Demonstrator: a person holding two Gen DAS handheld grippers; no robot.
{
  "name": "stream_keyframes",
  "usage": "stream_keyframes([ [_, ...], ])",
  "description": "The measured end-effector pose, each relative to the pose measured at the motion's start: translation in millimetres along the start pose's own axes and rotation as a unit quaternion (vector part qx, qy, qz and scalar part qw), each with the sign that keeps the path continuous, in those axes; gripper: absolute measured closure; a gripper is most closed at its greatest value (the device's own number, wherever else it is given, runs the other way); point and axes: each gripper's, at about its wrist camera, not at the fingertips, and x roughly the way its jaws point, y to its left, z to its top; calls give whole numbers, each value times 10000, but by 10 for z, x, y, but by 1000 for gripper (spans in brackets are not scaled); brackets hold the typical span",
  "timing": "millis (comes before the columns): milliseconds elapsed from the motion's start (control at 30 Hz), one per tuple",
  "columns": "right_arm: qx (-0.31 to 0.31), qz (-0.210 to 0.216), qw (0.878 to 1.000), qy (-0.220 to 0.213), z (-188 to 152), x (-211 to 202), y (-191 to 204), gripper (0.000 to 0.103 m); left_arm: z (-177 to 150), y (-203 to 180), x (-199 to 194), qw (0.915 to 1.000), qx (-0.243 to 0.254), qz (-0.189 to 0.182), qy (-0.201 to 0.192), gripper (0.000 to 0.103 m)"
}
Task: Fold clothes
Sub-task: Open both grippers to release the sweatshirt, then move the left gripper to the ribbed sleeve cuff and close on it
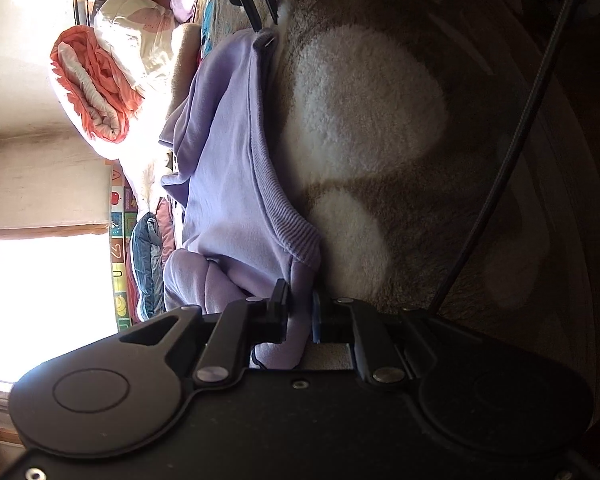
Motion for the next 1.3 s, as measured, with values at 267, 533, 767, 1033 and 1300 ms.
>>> stream_keyframes([
  [267,705,97,9974,-141,-241,-258,-308,67,-88,162,-215,9947,-594,-791,287,86],
  [533,4004,-228,9143,-561,-627,-337,-1272,56,-301,439,-329,9721,-1232,-1758,946,37],
  [767,8337,951,5184,-1648,-1651,29,-1264,45,-486,1111,-251,9389,-2944,-1561,867,33],
  [1033,9265,674,3178,-1897,-2183,459,-525,42,-921,1590,254,8117,-5698,-1186,494,31],
  [1300,9197,681,3316,-1991,-2199,694,-670,35,-1738,1690,1074,5300,-8379,-1153,602,33],
])
